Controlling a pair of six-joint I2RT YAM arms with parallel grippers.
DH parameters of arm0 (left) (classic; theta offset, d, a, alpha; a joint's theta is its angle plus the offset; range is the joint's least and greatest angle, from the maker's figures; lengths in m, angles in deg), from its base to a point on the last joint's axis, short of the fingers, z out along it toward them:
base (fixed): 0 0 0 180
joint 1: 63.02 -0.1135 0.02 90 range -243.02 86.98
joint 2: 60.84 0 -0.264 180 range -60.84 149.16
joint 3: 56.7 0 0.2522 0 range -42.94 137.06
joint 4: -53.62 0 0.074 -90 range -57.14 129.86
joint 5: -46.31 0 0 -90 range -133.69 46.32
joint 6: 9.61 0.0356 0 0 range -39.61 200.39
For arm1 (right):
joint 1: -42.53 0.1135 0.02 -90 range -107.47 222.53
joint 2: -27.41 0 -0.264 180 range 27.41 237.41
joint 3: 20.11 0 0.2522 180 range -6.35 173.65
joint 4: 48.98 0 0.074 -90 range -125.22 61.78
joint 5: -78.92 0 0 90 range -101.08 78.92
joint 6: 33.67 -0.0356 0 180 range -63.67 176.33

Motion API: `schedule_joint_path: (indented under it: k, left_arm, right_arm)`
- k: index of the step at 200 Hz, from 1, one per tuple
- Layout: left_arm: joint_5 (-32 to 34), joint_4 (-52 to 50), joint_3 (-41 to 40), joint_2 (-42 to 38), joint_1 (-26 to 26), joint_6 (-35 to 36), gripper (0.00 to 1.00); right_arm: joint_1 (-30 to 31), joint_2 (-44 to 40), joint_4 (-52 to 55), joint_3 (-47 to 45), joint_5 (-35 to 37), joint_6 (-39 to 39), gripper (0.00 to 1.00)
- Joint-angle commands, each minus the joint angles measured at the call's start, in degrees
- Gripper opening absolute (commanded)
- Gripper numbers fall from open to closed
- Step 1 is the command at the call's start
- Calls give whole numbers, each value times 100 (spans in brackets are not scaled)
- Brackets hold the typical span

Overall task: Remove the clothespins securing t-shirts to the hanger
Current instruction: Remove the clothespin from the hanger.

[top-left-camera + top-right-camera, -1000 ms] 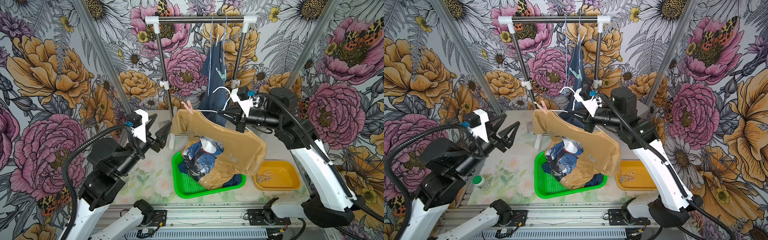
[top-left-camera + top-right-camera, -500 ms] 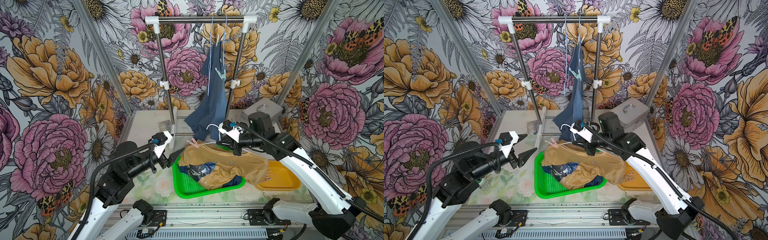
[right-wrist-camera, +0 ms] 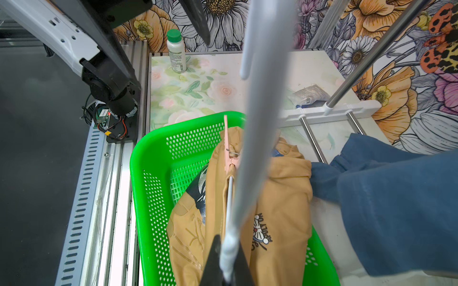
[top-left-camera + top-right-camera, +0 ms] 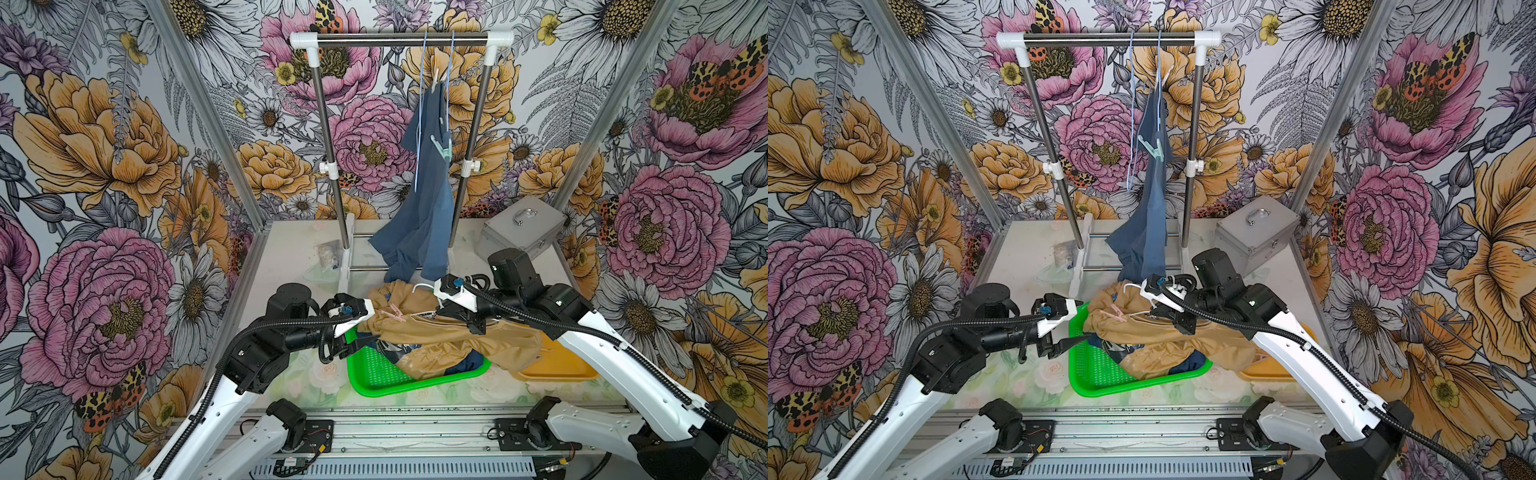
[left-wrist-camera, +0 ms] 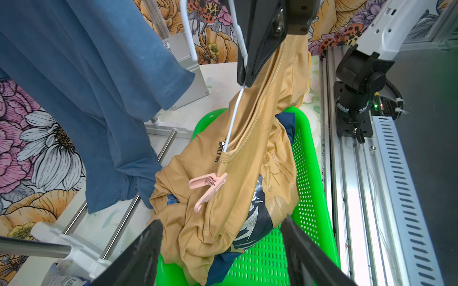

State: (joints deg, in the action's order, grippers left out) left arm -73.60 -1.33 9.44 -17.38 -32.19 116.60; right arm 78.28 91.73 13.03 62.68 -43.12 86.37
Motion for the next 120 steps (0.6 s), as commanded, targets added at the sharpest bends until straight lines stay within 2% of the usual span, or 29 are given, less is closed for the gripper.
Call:
schedule_joint_path:
  k: [1,72,120]
  left_arm:
    - [-292,-89,-112,322,-60,527,76]
    - [-439,111,-27,1436,-86,1683,75]
    - [-427,971,-278,1715,-33,1676,73]
  right_arm:
    - [123,-69,35,39,131,293,0]
    - [239,-121,151,238,85,402,0]
    - [290,-103,153,238,133,387,0]
